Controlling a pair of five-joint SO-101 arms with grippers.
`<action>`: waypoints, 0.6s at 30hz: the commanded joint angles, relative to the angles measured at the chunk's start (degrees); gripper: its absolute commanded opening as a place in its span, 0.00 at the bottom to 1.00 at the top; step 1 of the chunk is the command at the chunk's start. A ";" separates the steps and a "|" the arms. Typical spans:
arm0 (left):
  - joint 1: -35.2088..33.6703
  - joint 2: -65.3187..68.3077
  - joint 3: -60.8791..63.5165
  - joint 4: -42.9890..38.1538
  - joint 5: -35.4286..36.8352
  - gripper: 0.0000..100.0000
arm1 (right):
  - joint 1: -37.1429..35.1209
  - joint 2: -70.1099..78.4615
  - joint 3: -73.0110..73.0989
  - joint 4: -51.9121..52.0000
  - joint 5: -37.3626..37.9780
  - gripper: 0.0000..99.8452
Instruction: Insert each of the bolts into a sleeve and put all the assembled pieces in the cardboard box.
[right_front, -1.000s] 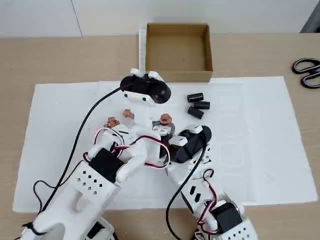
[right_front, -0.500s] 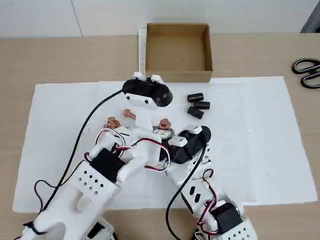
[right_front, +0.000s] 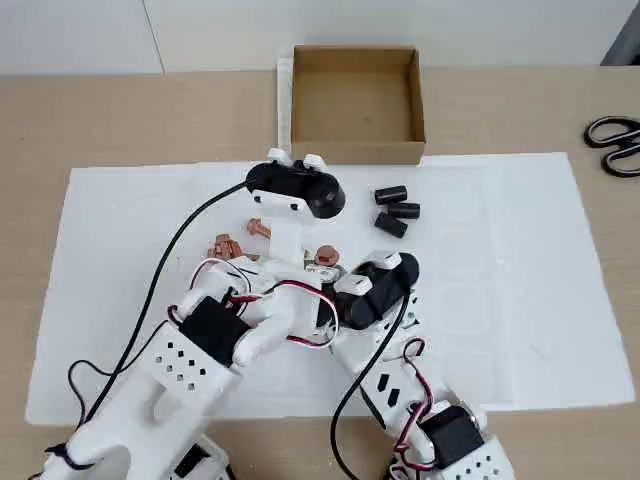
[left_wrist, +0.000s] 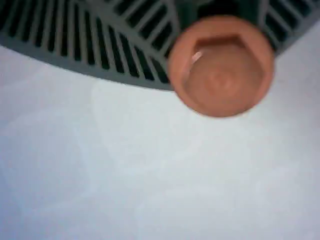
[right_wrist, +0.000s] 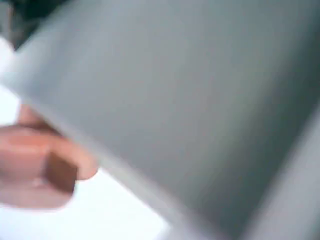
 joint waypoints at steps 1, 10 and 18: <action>-0.26 0.26 -0.57 2.29 -0.44 0.01 | 0.31 -0.75 -0.79 -2.07 -0.18 0.00; -0.35 0.18 -4.70 9.32 -0.53 0.24 | 0.31 -0.75 -0.79 -2.07 -0.18 0.00; -3.52 0.09 -12.09 15.65 -0.62 0.24 | 0.31 -0.75 -0.79 -1.98 -0.18 0.00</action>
